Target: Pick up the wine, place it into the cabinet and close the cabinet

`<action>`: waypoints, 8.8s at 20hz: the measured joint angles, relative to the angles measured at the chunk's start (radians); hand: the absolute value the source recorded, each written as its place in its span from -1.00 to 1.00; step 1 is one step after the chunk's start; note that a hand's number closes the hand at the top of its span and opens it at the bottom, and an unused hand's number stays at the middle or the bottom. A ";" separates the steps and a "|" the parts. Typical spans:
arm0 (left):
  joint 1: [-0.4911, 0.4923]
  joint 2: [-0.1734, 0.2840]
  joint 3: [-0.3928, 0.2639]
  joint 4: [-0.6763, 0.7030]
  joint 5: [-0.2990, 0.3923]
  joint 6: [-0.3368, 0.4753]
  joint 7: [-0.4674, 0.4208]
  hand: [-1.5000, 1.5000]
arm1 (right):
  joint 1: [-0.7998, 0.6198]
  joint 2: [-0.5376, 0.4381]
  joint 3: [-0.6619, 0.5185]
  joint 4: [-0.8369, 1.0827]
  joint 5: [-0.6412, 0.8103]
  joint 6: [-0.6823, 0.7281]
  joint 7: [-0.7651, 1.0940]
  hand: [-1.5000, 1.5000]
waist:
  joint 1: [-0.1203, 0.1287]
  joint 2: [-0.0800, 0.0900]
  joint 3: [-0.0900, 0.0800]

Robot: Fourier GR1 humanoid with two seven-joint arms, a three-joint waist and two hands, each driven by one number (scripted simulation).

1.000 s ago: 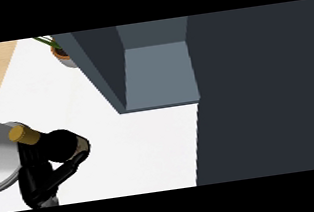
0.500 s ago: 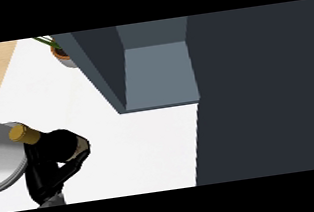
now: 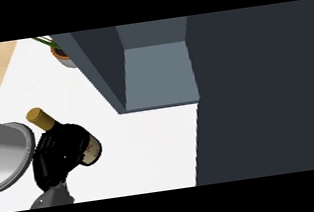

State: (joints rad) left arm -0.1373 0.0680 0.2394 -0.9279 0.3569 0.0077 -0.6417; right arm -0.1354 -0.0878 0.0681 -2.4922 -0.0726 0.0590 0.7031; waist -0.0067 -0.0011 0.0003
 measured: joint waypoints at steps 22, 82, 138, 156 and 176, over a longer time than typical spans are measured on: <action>0.110 0.125 -0.162 -0.283 -0.127 -0.183 -0.013 1.00 | 0.039 0.031 0.046 0.006 0.011 0.004 -0.032 -1.00 | 0.008 -0.002 0.000; -0.443 -0.068 -0.709 -0.501 -0.061 0.630 0.541 1.00 | 0.048 0.025 -0.023 0.007 -0.021 0.061 -0.034 -1.00 | -0.008 0.001 0.000; -0.871 -0.068 -0.457 0.483 0.131 0.516 0.017 1.00 | 0.095 0.055 0.011 0.014 -0.016 0.081 -0.096 -1.00 | -0.031 0.009 0.000; -0.985 -0.068 -0.289 0.695 0.223 0.408 -0.073 1.00 | 0.089 0.073 0.031 0.025 -0.023 0.099 -0.114 -1.00 | -0.050 0.017 0.000; -1.017 -0.063 -0.256 0.834 0.179 0.438 -0.122 -1.00 | 0.064 0.070 0.034 0.033 -0.021 0.092 -0.101 -1.00 | -0.062 0.021 0.001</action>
State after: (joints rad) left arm -1.1540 0.0053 -0.0170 -0.0939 0.5359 0.4453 -0.7637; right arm -0.0711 -0.0181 0.1016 -2.4588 -0.0941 0.1512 0.6024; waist -0.0683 0.0201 0.0017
